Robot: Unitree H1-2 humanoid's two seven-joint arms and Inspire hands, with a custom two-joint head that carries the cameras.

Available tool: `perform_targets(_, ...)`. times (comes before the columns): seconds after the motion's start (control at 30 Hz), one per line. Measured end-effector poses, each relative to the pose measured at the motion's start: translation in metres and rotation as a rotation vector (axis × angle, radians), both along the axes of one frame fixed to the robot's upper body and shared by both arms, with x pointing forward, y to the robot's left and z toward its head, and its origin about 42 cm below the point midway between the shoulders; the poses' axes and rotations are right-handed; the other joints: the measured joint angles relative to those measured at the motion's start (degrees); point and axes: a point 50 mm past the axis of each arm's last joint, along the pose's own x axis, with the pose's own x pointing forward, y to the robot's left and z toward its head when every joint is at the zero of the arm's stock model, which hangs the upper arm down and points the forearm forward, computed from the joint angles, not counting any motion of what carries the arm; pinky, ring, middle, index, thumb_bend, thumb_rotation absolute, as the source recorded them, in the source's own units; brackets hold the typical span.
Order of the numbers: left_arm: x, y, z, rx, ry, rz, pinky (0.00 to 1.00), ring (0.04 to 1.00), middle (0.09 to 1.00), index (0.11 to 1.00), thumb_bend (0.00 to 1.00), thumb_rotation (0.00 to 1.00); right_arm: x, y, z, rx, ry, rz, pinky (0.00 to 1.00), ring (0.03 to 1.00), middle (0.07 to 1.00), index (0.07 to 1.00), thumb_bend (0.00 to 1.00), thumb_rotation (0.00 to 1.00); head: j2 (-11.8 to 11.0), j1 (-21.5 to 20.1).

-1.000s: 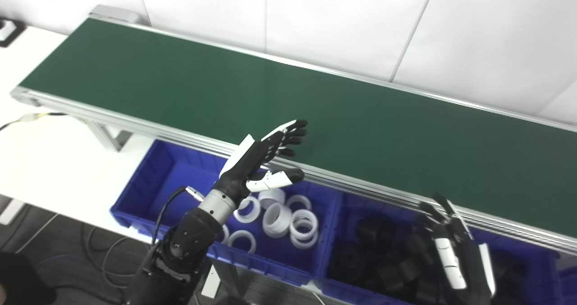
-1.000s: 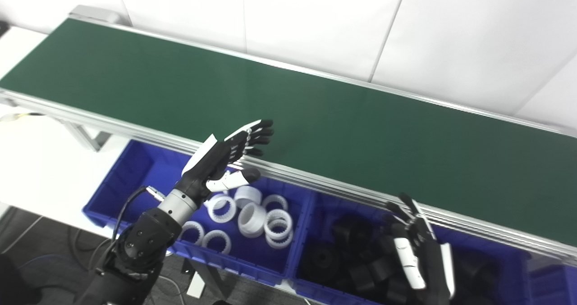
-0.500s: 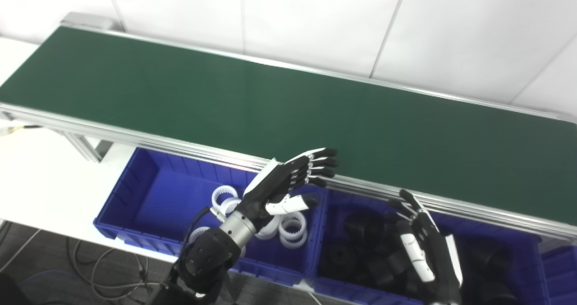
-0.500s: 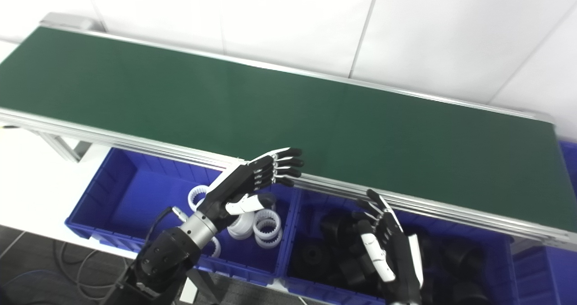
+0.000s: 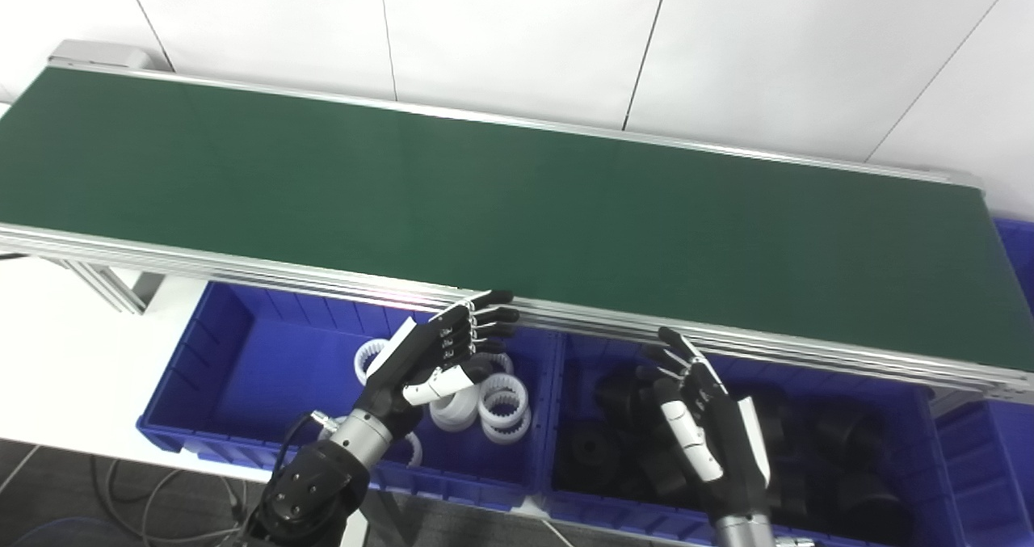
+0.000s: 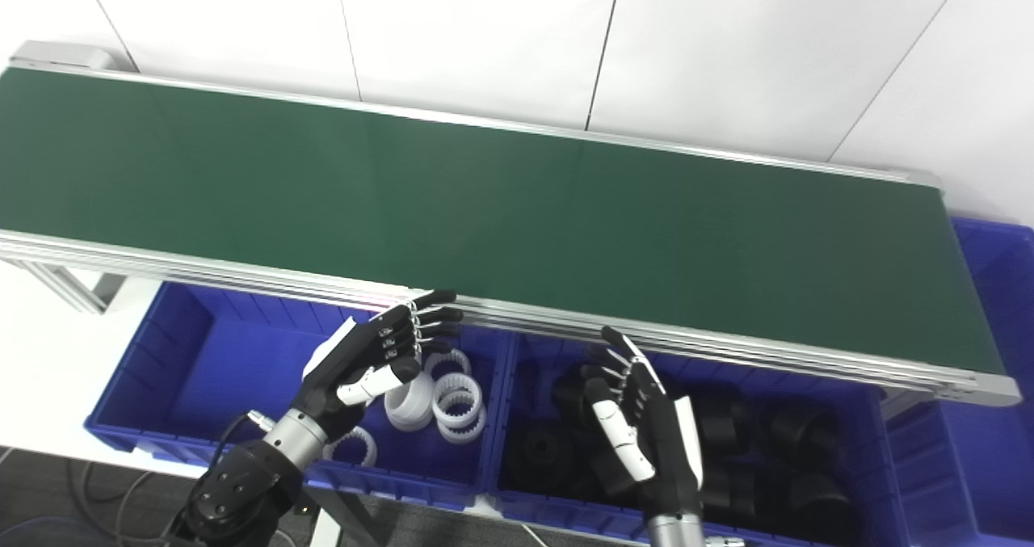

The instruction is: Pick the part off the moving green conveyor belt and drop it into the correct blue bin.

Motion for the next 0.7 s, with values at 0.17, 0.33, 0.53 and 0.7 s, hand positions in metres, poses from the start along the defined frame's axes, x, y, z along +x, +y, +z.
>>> perform_targets(0.17,0.000,0.011,-0.002,-0.006,-0.016,0.032,0.76,0.795,0.813,0.820,1.00,0.57,0.001,0.008,-0.005,-0.016,0.004,-0.002,0.64,0.732,0.796,0.872,0.60,0.73,-0.9,-4.8)
perform_targets(0.33,0.001,0.019,-0.005,0.011,-0.010,0.045,0.74,0.788,0.805,0.807,0.96,0.54,0.002,0.015,-0.011,-0.015,0.008,0.003,0.63,0.721,0.786,0.872,0.63,0.74,-1.1,-6.2)
perform_targets(0.53,0.004,0.023,-0.008,0.018,-0.016,0.048,0.74,0.781,0.800,0.798,0.93,0.52,0.007,0.023,-0.013,-0.012,-0.023,0.007,0.62,0.714,0.780,0.872,0.62,0.75,-2.1,-10.4)
perform_targets(0.7,0.004,0.027,-0.013,0.025,-0.018,0.037,0.74,0.778,0.801,0.797,0.93,0.51,0.009,0.027,-0.017,-0.009,-0.017,0.002,0.63,0.718,0.780,0.870,0.61,0.73,-2.9,-10.9)
